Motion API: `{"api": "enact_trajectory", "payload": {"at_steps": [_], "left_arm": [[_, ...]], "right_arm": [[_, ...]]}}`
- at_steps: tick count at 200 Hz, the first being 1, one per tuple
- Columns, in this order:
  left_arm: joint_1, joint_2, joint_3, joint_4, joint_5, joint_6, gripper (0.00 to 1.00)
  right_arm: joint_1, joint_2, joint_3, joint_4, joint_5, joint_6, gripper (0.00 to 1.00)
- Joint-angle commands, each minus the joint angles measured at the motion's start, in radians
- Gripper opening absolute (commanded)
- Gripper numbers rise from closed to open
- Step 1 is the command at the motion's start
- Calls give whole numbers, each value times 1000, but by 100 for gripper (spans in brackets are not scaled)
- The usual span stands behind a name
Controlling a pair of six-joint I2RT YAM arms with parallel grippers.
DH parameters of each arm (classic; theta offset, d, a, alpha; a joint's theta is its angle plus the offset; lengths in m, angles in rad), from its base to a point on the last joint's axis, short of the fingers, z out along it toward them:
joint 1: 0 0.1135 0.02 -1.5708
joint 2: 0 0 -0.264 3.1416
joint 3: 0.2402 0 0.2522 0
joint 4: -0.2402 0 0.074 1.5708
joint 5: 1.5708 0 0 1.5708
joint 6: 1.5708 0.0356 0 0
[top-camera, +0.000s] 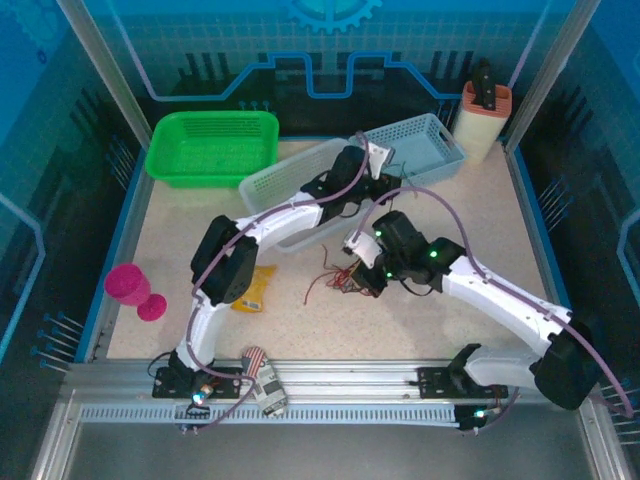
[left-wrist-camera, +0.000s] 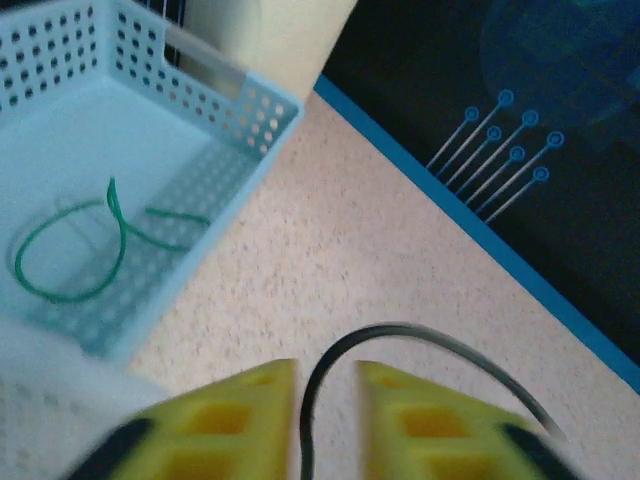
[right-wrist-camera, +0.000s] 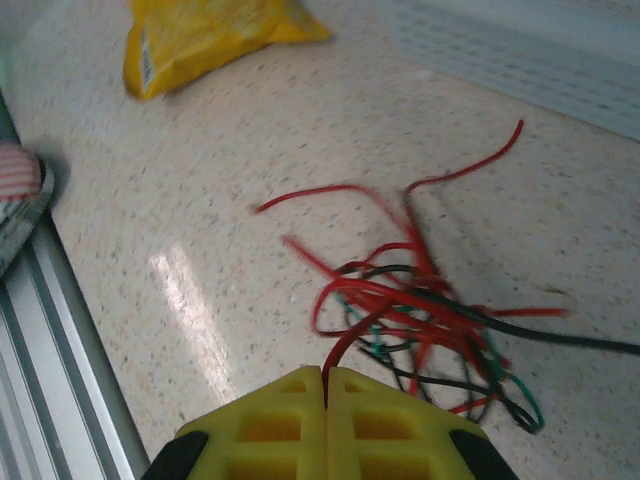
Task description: Untangle the cables
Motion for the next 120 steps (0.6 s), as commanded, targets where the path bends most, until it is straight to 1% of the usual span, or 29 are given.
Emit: {"api": "enact_trajectory", "payload": {"at_steps": [1,8,21,28,47,49,52,74,93,120], "left_arm": [[1,-156,-139,68,72,-8,49],[0,-200,-192,78,65,-10,59],[4,-285,-287,94,29,-12,71],[7,-329,-332,97,11,-13,74],[20,-443,-429,85,-11,-34,78],[21,-456,-438,82,-15,-36,81],[25,-475,-452,77,-22,-39,82],[39,-612,-550,18,-84,-49,83],[46,-729,-614,-74,-144,-51,83],[46,-893,-693,-230,-215,-125,83]], "right_arm": [[-50,-20,-12,68,-91,125,0],[-61,-11,-5,74,-101,145,0],[-74,11,9,75,-111,175,0],[-78,21,19,75,-115,188,0],[-89,44,36,80,-137,224,0],[-90,47,36,81,-140,227,0],[-92,48,38,85,-145,231,0],[-100,59,49,98,-153,266,0],[-111,67,59,101,-155,306,0],[-121,72,64,121,-191,371,0]]}}
